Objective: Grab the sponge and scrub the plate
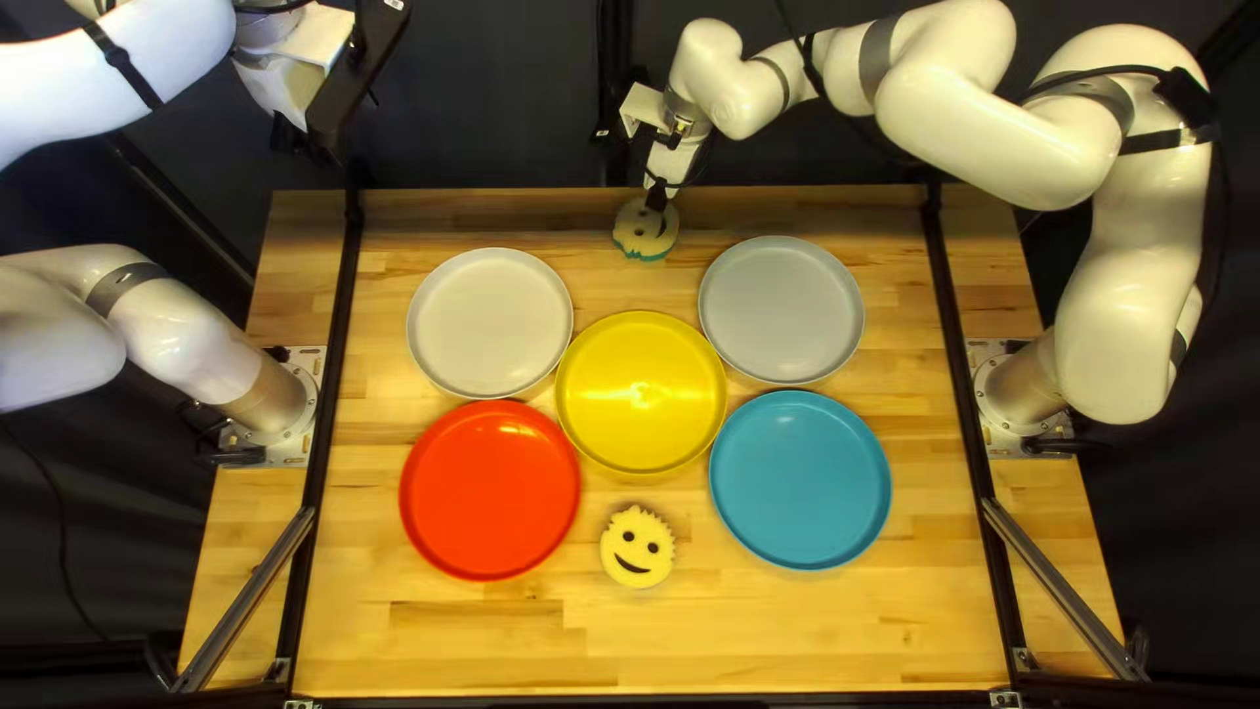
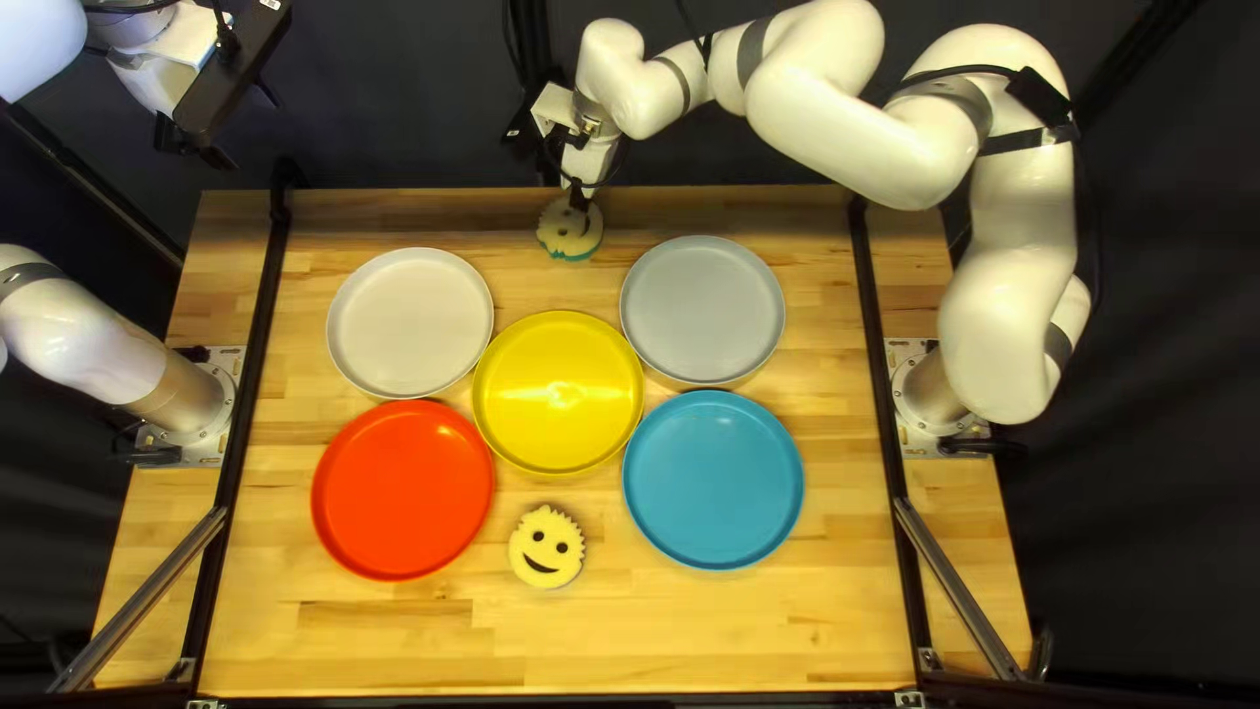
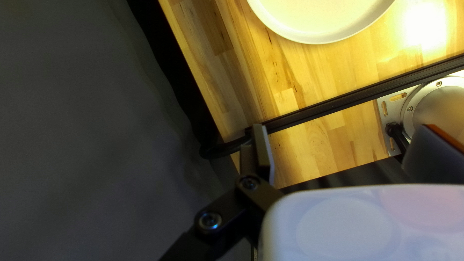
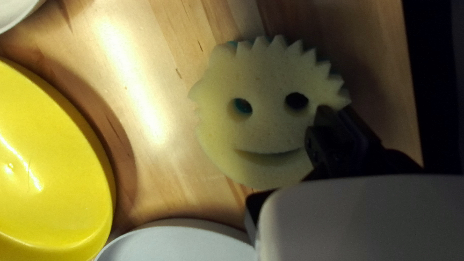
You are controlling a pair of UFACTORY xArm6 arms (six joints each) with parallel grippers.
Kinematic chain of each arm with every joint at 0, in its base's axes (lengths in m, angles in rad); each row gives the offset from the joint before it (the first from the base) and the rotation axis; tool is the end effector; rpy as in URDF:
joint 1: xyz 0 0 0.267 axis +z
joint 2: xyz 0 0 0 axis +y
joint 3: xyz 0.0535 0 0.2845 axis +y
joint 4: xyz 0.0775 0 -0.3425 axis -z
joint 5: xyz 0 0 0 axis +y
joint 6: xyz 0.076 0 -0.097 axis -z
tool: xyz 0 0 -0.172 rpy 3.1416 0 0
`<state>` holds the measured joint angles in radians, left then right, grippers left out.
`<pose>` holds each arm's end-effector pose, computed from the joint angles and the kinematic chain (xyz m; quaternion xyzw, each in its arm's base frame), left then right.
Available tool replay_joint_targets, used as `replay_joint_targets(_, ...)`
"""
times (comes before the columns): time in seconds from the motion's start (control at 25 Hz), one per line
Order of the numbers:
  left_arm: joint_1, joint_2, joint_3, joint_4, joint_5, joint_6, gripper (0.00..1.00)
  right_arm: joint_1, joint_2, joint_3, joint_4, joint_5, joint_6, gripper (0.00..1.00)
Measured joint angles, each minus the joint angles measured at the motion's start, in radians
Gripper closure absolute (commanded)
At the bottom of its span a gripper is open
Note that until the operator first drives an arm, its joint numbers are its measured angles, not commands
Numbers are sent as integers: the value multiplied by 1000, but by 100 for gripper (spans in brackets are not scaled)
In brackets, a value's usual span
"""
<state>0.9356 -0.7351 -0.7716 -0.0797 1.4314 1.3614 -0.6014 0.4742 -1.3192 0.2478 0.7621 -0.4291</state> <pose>0.1895 0.2227 0.3076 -0.9768 0.2070 -0.0516 0.0181 0.5012 -0.3050 0.0675 -0.9804 0.1708 -0.0796 0.0572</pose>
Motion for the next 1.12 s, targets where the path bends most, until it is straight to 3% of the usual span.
replay_joint_targets(0.24, 0, 0, 0, 0, 0, 0, 0, -17, -144, 108, -60, 44, 8, 100)
replay_joint_targets(0.48, 0, 0, 0, 0, 0, 0, 0, -3, -329, 285, -156, 53, 32, 100)
replay_joint_targets(0.88, 0, 0, 0, 0, 0, 0, 0, 72, -516, 555, -283, -107, 113, 100)
replay_joint_targets(1.12, 0, 0, 0, 0, 0, 0, 0, 109, -586, 630, -325, -140, 199, 100)
